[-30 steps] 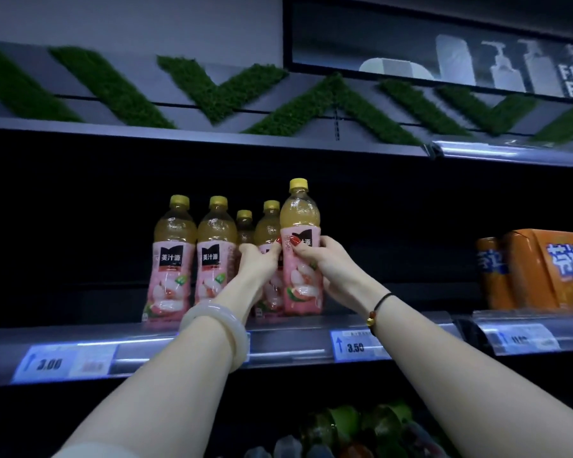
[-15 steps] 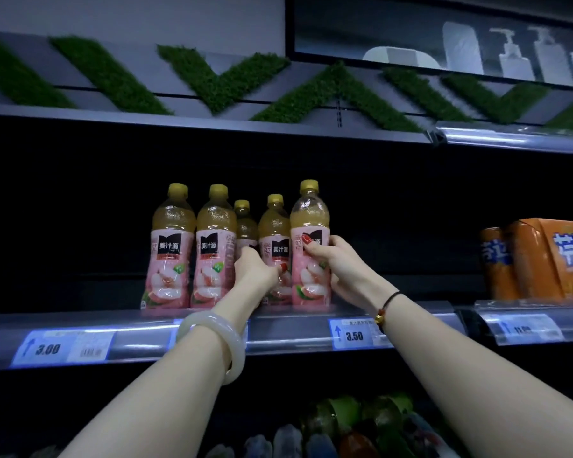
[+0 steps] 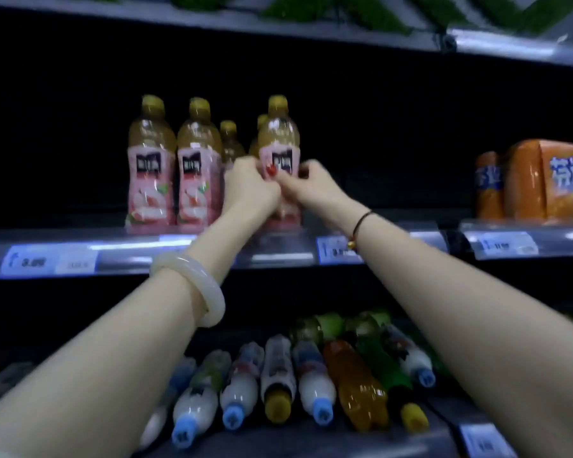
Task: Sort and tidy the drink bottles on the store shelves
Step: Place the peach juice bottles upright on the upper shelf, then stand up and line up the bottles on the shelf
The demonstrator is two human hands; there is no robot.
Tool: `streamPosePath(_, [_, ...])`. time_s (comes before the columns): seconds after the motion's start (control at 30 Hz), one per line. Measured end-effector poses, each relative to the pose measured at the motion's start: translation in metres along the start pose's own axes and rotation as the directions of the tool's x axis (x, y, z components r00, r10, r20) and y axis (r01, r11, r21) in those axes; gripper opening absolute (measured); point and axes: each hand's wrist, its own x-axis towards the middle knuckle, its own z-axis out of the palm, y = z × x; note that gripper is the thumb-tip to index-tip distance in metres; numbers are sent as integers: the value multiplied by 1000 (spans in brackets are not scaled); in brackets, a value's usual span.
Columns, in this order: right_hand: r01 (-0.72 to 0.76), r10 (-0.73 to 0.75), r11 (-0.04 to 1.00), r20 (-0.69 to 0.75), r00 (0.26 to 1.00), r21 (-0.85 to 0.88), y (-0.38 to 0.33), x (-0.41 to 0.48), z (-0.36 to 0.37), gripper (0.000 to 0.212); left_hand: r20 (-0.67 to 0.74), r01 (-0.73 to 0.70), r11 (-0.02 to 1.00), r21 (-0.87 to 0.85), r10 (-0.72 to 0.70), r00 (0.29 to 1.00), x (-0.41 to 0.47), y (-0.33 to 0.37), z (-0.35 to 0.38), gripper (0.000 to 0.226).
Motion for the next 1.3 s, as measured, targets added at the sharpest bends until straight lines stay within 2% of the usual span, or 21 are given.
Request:
streamPosePath(0.07, [133,-166,961,-121,979,-242,6,-22,-8,49,-145,-189,981,-35,182,973,-25,-2,-5,16])
streamPosePath(0.13, [359,-440,880,-246,864,-313,20,-63,-17,29,-285,-438,891,-117,392,875,-70,-14,-2,10])
streamPosePath(0.17, [460,-546,828,-278,790,-320,32,-88,-20,19,-271,-519,840,-157,468,841,-97,-24,4,8])
streamPosePath(0.2, [519,-604,790,-267,751,-327,48,-112,-22,12,-192,-549,812,-196,518,834,-125,-37,13,8])
streamPosePath(0.23, [529,-613,776,-209,762,-344,66,-135,-25,9,-49,-531,819,-220,534,844,-150,-54,24,9])
streamPosePath(0.3, [410,-445,795,30,895,-448,105,-170,-29,7,338,-382,913,-141,407,848,-188,-94,45,18])
streamPosePath(0.33, [311,-258,783,173,951,-539,124,-180,-31,8,537,-296,955,-5,253,805,-198,-116,53,29])
streamPosePath(0.37, [216,-10,724,302,953,-655,140,-188,-32,15,701,-261,951,168,71,710,-203,-136,58,42])
streamPosePath(0.4, [188,221,611,393,893,-769,155,-193,-32,27,793,-295,907,299,-65,605,-206,-152,59,56])
streamPosePath(0.43, [229,367,486,434,823,-844,167,-196,-30,40,829,-360,858,367,-126,545,-208,-163,59,66])
streamPosePath(0.47, [299,420,369,445,791,-880,176,-197,-26,49,832,-412,818,402,-138,538,-208,-169,59,72])
streamPosePath(0.53, [388,373,233,450,811,-892,186,-195,-16,61,783,-404,804,437,-119,610,-210,-173,62,75])
streamPosePath(0.6, [446,291,161,474,831,-881,192,-192,-7,69,725,-321,811,489,-173,667,-214,-172,67,81])
streamPosePath(0.7, [527,220,104,536,815,-843,198,-192,-6,54,650,-239,782,575,-261,713,-216,-173,69,69])
streamPosePath(0.8, [491,95,215,519,850,-844,195,-189,-13,47,633,-246,821,515,-171,755,-212,-174,61,59])
streamPosePath(0.9, [253,-16,518,286,958,-817,177,-161,-25,42,506,-62,944,325,-118,855,-193,-163,48,57])
streamPosePath(1.0, [0,62,768,75,995,-640,162,-129,-31,40,304,98,990,100,-124,944,-154,-148,43,46])
streamPosePath(1.07, [-88,132,848,49,990,-523,163,-117,-24,43,194,175,984,-34,-165,967,-129,-143,46,36])
streamPosePath(1.13, [-139,169,922,51,984,-363,167,-115,-13,33,114,270,950,-155,-254,960,-116,-142,51,24])
streamPosePath(1.2, [-174,179,972,16,984,-156,172,-119,-7,19,95,359,903,-235,-346,933,-113,-144,58,18])
streamPosePath(1.3, [-187,191,981,-72,979,52,175,-126,-9,23,132,342,870,-354,-316,940,-117,-146,67,13])
